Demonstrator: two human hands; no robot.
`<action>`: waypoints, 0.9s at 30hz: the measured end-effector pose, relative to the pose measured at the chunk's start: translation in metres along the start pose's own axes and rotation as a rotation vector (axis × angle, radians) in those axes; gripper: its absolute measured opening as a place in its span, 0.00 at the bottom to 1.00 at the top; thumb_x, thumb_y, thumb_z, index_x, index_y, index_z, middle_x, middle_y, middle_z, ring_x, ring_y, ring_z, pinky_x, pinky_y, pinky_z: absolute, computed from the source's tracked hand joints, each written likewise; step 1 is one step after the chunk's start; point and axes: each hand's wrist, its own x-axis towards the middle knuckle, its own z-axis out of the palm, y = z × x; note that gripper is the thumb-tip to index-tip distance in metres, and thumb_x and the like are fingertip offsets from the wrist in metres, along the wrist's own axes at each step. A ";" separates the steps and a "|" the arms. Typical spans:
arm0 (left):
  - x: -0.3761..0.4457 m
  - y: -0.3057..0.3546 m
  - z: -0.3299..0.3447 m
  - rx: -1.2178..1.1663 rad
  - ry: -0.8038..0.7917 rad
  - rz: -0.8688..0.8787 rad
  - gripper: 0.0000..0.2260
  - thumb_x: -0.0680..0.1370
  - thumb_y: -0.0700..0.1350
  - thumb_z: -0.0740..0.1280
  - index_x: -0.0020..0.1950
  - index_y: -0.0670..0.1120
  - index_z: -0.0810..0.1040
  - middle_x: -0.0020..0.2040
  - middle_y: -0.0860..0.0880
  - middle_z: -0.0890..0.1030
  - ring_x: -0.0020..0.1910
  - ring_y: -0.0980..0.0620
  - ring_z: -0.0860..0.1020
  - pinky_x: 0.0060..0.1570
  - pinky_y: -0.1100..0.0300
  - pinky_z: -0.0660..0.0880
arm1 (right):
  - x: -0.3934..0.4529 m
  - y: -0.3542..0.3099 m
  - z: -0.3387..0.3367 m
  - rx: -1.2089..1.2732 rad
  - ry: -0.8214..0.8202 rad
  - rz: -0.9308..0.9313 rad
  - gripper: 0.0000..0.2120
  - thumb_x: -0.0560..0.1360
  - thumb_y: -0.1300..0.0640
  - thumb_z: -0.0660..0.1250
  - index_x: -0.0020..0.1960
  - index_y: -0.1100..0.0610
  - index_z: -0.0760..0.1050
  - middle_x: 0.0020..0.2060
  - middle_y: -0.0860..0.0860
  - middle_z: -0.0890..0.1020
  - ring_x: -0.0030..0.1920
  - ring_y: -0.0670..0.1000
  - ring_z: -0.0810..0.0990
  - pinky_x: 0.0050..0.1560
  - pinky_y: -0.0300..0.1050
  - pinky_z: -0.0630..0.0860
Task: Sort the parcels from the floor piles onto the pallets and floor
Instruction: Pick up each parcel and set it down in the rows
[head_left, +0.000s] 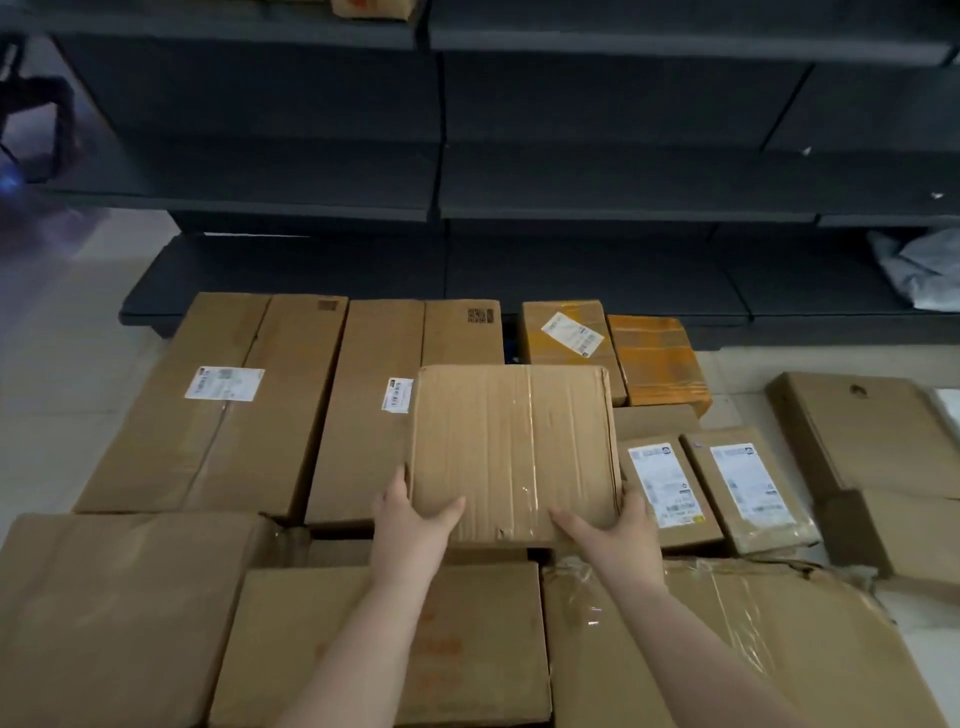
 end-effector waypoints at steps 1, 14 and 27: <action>0.015 -0.005 0.012 0.018 -0.008 -0.005 0.37 0.73 0.51 0.72 0.77 0.49 0.55 0.72 0.47 0.63 0.69 0.44 0.67 0.64 0.47 0.69 | 0.018 0.007 0.006 -0.022 0.001 -0.004 0.43 0.68 0.47 0.75 0.74 0.58 0.58 0.67 0.54 0.68 0.65 0.55 0.70 0.61 0.49 0.70; 0.069 -0.078 0.104 0.261 -0.083 0.103 0.33 0.75 0.48 0.70 0.76 0.52 0.58 0.72 0.51 0.64 0.66 0.50 0.71 0.60 0.56 0.72 | 0.111 0.108 0.053 -0.356 -0.056 0.166 0.41 0.71 0.42 0.69 0.74 0.60 0.56 0.68 0.56 0.68 0.64 0.59 0.72 0.58 0.53 0.74; 0.064 -0.090 0.102 0.561 -0.138 -0.013 0.28 0.77 0.59 0.63 0.72 0.46 0.66 0.69 0.47 0.68 0.66 0.45 0.70 0.64 0.50 0.69 | 0.094 0.119 0.031 -0.495 -0.085 0.101 0.39 0.73 0.44 0.67 0.76 0.56 0.54 0.72 0.55 0.63 0.70 0.57 0.66 0.66 0.55 0.69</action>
